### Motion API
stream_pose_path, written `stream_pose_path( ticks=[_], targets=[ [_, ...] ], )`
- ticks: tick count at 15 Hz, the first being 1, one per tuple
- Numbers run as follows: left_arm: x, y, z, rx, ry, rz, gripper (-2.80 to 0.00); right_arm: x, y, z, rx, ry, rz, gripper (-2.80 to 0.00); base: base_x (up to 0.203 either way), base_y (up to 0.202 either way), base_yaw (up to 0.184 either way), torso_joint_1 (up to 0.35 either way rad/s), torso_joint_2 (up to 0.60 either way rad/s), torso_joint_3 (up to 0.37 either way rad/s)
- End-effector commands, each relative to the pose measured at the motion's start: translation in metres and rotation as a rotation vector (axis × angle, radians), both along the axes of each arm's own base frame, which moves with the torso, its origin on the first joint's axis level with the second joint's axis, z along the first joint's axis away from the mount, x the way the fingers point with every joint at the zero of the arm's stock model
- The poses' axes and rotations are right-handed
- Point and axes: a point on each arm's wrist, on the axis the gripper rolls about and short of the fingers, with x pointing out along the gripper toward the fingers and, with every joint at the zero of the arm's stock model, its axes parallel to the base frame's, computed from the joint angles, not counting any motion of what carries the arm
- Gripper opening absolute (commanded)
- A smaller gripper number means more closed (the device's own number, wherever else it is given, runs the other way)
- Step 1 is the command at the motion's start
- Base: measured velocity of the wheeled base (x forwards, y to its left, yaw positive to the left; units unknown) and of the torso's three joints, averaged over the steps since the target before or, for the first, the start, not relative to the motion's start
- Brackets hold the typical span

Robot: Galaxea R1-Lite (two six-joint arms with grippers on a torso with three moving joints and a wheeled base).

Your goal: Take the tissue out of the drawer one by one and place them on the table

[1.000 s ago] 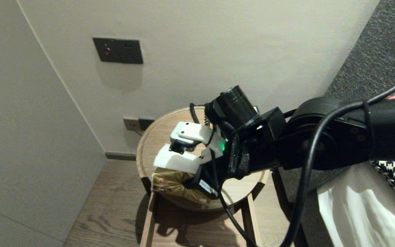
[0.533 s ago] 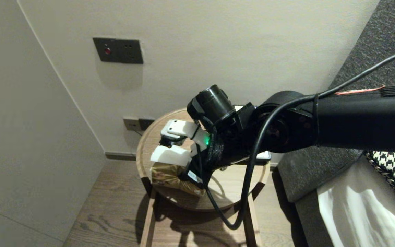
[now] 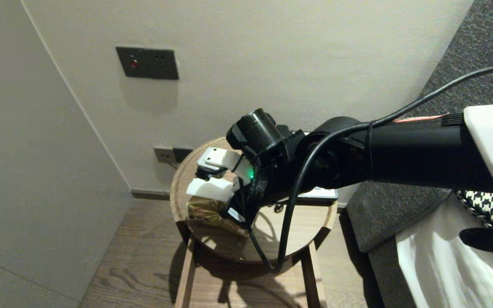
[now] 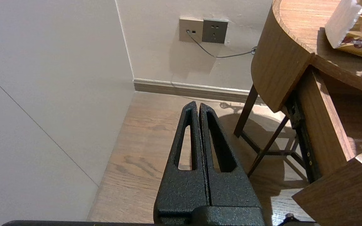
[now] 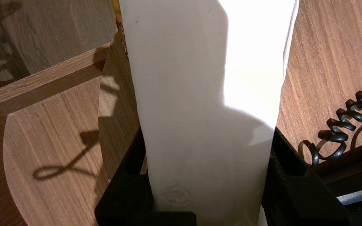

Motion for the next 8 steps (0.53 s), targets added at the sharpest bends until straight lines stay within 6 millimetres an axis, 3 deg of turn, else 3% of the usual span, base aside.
stream_pose_path(
  ticks=[1,8],
  targets=[
    [0.000,0.000,0.000,-0.001,-0.001,0.001,-2.80,-0.007,-0.008,0.006,-0.004,-0.001,0.000,-2.80,0.000,0.000,0.000,0.000,0.00,0.000],
    [0.000,0.000,0.000,-0.001,-0.001,0.001,-2.80,-0.039,-0.042,0.017,-0.033,0.013,0.001,-2.80,0.000,0.000,0.000,0.000,0.00,0.000]
  ],
)
